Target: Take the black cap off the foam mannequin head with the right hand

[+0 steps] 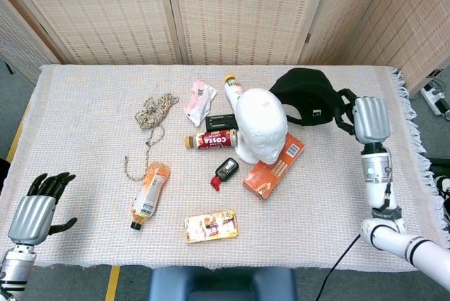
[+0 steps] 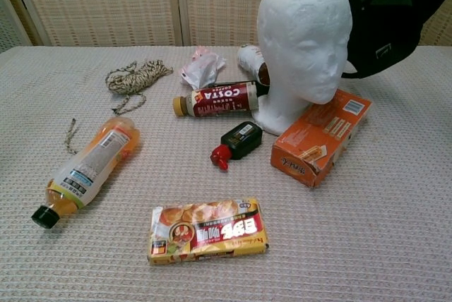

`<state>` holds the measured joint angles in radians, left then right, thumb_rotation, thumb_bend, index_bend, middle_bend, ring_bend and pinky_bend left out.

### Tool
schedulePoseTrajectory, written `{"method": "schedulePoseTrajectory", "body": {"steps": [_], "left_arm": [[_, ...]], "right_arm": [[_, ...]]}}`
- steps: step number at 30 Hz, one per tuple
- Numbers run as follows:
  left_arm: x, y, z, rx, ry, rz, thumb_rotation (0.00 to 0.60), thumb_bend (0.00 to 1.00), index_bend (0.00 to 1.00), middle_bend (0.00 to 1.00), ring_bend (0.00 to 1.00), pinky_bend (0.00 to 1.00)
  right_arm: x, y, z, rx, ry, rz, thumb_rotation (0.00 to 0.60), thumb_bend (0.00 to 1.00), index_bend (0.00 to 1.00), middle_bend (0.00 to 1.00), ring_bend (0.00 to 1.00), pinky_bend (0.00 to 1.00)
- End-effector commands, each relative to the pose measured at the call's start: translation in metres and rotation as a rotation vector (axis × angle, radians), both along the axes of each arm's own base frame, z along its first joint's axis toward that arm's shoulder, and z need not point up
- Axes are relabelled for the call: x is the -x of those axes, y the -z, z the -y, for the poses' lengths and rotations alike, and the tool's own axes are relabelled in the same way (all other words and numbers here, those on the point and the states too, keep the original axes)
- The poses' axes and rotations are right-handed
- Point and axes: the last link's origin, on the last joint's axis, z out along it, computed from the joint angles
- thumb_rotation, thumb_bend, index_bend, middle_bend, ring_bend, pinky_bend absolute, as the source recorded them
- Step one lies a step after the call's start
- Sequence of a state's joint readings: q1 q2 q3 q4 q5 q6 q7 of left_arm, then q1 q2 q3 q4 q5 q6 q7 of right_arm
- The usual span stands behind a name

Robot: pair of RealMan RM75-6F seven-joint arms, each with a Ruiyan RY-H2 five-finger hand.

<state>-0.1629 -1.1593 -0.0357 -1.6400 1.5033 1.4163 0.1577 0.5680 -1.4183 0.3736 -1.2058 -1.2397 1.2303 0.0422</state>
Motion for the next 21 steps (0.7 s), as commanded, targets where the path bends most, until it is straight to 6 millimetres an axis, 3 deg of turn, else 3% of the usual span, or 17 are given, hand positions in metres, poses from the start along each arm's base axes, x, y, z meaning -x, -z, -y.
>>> {"method": "schedulePoseTrajectory", "body": {"steps": [1,8,18,21], "left_arm": [[0.000,0.001,0.000,0.002,0.001,0.001,0.600,0.05,0.19,0.18,0.19,0.13],[-0.002,0.004,0.000,0.018,0.006,0.003,0.600,0.05,0.19,0.18,0.19,0.13],[-0.003,0.005,0.002,0.018,0.010,0.012,0.600,0.05,0.19,0.18,0.19,0.13],[-0.004,0.007,0.002,0.022,0.012,0.014,0.600,0.05,0.19,0.18,0.19,0.13]], "right_arm": [[0.012,-0.005,-0.010,-0.002,0.013,-0.027,0.600,0.95,0.70,0.95,1.00,1.00],[0.039,-0.019,-0.042,-0.035,0.066,-0.049,0.600,0.95,0.70,0.95,1.00,1.00],[0.053,-0.017,-0.088,-0.176,0.089,-0.121,0.600,0.95,0.68,0.95,1.00,1.00],[0.056,-0.011,-0.091,-0.211,0.109,-0.161,0.600,0.90,0.61,0.95,0.99,1.00]]}}
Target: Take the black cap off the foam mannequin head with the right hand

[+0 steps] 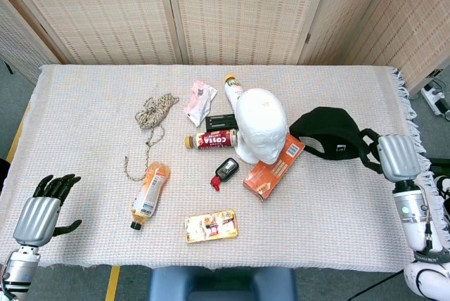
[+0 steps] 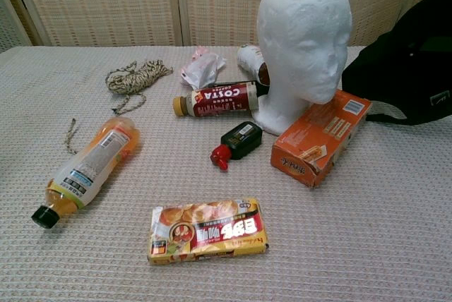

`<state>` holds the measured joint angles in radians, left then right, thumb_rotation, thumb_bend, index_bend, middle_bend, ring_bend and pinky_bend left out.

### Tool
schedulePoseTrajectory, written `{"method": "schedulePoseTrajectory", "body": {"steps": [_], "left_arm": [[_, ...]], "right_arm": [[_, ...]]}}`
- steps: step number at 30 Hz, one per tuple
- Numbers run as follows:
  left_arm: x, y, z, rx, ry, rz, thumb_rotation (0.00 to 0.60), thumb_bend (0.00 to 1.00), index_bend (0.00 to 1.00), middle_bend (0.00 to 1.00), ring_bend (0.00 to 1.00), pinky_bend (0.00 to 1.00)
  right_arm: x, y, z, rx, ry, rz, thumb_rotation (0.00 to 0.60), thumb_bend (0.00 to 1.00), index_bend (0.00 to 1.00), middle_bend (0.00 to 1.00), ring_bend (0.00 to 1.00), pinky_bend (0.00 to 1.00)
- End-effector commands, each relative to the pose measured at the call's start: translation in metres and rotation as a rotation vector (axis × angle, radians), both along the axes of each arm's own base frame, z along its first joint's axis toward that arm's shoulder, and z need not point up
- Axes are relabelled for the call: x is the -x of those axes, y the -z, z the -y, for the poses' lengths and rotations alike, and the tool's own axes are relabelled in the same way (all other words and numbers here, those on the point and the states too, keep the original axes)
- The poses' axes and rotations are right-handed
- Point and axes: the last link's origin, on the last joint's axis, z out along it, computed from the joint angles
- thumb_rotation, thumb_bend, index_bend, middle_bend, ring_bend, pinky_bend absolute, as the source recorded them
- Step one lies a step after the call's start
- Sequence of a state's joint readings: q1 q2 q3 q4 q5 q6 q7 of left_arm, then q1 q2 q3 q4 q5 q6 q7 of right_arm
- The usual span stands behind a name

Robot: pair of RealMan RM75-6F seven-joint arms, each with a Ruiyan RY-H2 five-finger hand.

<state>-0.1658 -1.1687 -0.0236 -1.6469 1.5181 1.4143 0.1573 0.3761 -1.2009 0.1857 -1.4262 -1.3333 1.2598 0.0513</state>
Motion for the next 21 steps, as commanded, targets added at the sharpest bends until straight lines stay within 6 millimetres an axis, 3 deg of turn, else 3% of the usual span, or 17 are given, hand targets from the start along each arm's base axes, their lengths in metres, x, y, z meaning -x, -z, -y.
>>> {"method": "schedulePoseTrajectory", "body": {"steps": [1,4,6,7,9,12,21], "left_arm": [[0.000,0.001,0.000,0.002,0.002,0.002,0.600,0.05,0.19,0.18,0.19,0.13],[-0.001,0.001,0.000,0.000,0.006,0.004,0.600,0.05,0.19,0.18,0.19,0.13],[-0.001,0.000,0.000,-0.002,0.006,0.003,0.600,0.05,0.19,0.18,0.19,0.13],[-0.001,0.000,0.000,-0.003,0.005,0.002,0.600,0.05,0.19,0.18,0.19,0.13],[-0.001,-0.002,0.001,-0.008,0.002,0.001,0.600,0.05,0.19,0.18,0.19,0.13],[0.001,-0.004,0.002,-0.011,-0.004,-0.001,0.600,0.05,0.19,0.18,0.19,0.13],[0.002,-0.005,0.004,-0.016,-0.012,0.000,0.600,0.05,0.19,0.18,0.19,0.13]], "right_arm": [[0.005,0.009,-0.004,-0.054,0.029,-0.058,0.600,0.83,0.54,0.93,0.97,1.00],[0.007,0.020,-0.003,-0.108,0.066,-0.087,0.600,0.44,0.28,0.79,0.80,0.97],[0.006,0.027,-0.002,-0.147,0.091,-0.084,0.600,0.12,0.07,0.54,0.54,0.76],[0.006,0.030,-0.002,-0.160,0.098,-0.077,0.595,0.05,0.02,0.44,0.42,0.64],[0.004,0.033,-0.002,-0.172,0.103,-0.064,0.566,0.00,0.00,0.27,0.24,0.43],[0.002,0.033,-0.004,-0.170,0.096,-0.046,0.537,0.00,0.00,0.20,0.15,0.35],[0.002,0.012,-0.028,-0.079,0.047,-0.021,0.539,0.00,0.01,0.22,0.19,0.35]]}}
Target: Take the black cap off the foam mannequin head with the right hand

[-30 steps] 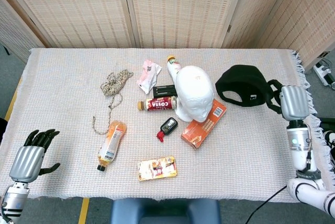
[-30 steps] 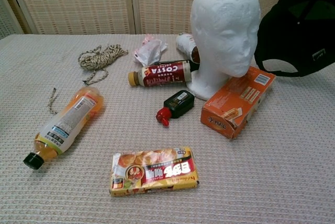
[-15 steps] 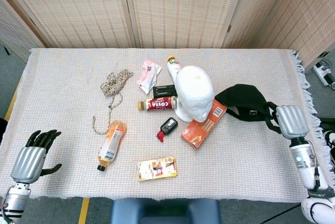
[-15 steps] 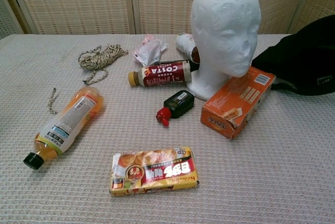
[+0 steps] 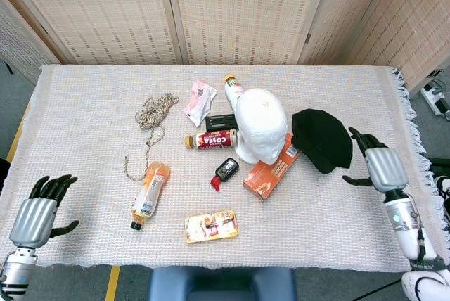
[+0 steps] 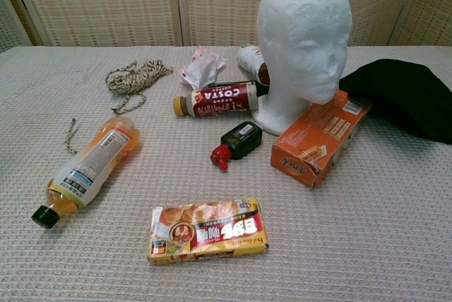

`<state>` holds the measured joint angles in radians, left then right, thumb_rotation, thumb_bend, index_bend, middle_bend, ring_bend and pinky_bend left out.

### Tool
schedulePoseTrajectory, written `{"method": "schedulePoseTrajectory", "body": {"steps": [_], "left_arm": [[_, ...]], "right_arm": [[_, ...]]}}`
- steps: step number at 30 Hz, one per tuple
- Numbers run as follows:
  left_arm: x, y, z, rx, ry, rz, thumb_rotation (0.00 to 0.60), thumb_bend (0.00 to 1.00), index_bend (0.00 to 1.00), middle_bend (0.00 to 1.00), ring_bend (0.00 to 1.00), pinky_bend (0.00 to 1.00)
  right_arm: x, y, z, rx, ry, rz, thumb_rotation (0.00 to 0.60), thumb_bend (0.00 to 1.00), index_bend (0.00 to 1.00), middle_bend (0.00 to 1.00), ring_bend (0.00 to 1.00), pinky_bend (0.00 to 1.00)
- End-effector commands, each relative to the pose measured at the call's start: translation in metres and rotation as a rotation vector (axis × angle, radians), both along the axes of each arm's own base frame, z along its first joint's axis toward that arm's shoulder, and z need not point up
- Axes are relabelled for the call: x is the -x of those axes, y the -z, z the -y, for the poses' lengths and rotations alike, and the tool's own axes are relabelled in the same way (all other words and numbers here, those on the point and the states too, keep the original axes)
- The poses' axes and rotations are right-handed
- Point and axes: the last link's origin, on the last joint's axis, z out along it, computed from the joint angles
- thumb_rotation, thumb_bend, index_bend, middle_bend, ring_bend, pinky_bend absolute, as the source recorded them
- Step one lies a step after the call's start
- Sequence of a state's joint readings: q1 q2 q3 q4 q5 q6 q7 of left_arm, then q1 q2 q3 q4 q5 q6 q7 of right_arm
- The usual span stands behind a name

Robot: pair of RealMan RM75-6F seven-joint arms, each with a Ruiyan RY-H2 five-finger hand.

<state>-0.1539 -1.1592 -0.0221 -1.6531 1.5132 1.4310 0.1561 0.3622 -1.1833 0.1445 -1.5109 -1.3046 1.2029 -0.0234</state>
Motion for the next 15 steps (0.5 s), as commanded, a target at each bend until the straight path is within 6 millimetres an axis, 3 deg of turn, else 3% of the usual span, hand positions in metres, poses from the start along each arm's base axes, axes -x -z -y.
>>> {"method": "schedulePoseTrajectory", "body": {"steps": [1,3,5,8,15], "left_arm": [[0.000,0.000,0.000,0.000,0.000,0.000,0.600,0.05,0.19,0.18,0.19,0.13],[0.000,0.000,0.000,-0.003,-0.001,0.001,0.600,0.05,0.19,0.18,0.19,0.13],[0.000,0.000,-0.001,-0.009,0.000,0.003,0.600,0.05,0.19,0.18,0.19,0.13],[-0.001,0.001,-0.002,-0.012,0.003,0.000,0.600,0.05,0.19,0.18,0.19,0.13],[-0.003,0.002,-0.003,-0.031,0.009,0.006,0.600,0.05,0.19,0.18,0.19,0.13]], "right_arm": [[0.001,-0.008,-0.012,0.025,-0.016,0.003,0.539,0.00,0.01,0.24,0.20,0.36],[0.002,-0.012,-0.020,0.040,-0.022,0.006,0.556,0.00,0.04,0.28,0.24,0.38],[0.008,-0.022,-0.055,0.076,-0.013,0.028,0.585,0.02,0.07,0.30,0.26,0.40],[0.012,-0.027,-0.080,0.095,-0.002,0.034,0.600,0.05,0.07,0.30,0.25,0.40],[0.021,-0.034,-0.115,0.126,0.053,0.036,0.600,0.05,0.07,0.30,0.25,0.40]]}}
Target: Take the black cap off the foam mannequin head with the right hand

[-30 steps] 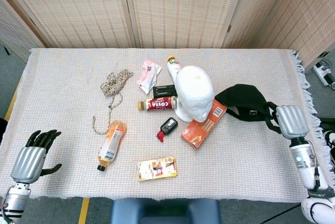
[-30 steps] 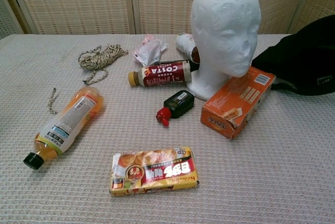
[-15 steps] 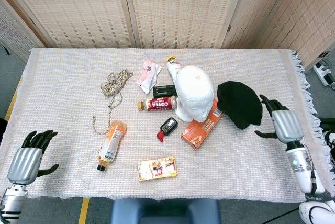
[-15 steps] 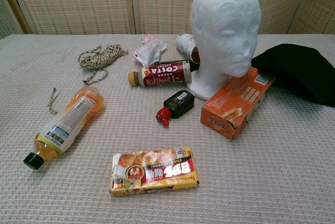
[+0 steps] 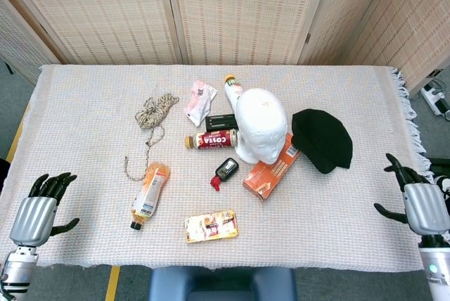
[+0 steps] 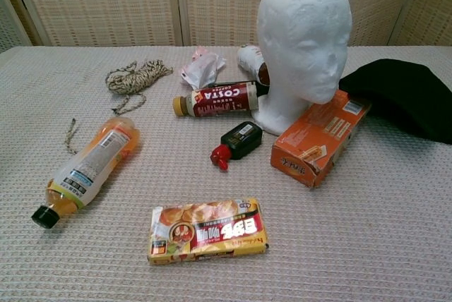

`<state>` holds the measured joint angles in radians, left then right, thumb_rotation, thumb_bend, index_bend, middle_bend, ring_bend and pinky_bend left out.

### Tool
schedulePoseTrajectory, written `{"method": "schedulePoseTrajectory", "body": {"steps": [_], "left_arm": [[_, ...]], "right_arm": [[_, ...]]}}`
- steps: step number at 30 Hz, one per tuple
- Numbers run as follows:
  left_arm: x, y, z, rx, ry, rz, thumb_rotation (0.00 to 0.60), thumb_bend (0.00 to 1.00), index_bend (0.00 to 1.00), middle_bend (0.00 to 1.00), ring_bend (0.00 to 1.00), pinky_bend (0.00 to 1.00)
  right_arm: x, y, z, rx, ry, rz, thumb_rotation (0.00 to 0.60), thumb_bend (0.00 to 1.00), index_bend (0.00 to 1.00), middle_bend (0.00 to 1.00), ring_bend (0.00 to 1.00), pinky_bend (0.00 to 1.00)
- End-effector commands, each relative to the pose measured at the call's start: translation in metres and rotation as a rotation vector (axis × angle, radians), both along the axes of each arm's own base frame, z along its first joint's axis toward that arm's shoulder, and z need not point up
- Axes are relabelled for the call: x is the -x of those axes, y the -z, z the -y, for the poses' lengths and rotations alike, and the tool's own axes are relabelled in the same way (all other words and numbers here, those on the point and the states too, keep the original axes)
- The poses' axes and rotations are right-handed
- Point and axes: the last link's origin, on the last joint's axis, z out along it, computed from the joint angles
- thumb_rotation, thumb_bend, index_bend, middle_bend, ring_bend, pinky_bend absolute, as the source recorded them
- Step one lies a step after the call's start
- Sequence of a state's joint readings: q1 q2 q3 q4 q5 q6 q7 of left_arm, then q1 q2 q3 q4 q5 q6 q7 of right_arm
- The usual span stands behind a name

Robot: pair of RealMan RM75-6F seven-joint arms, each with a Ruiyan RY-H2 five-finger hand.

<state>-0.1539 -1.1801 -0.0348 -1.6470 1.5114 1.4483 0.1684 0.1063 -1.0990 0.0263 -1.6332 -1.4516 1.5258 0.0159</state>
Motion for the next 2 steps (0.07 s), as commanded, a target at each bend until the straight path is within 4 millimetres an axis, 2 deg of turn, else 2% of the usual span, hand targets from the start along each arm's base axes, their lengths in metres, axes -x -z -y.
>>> {"method": "schedulePoseTrajectory", "body": {"steps": [1,2], "left_arm": [[0.0001,0.0007,-0.0001,-0.005,-0.001,0.001,0.600,0.05,0.19,0.18,0.19,0.13],[0.0000,0.0014,-0.0003,-0.006,-0.001,0.002,0.600,0.05,0.19,0.18,0.19,0.13]], "right_arm": [[0.0028,-0.0020,-0.0121,0.002,0.020,0.008,0.600,0.05,0.07,0.30,0.25,0.40],[0.0036,-0.0021,-0.0135,0.001,0.025,0.011,0.600,0.05,0.07,0.30,0.25,0.40]]}}
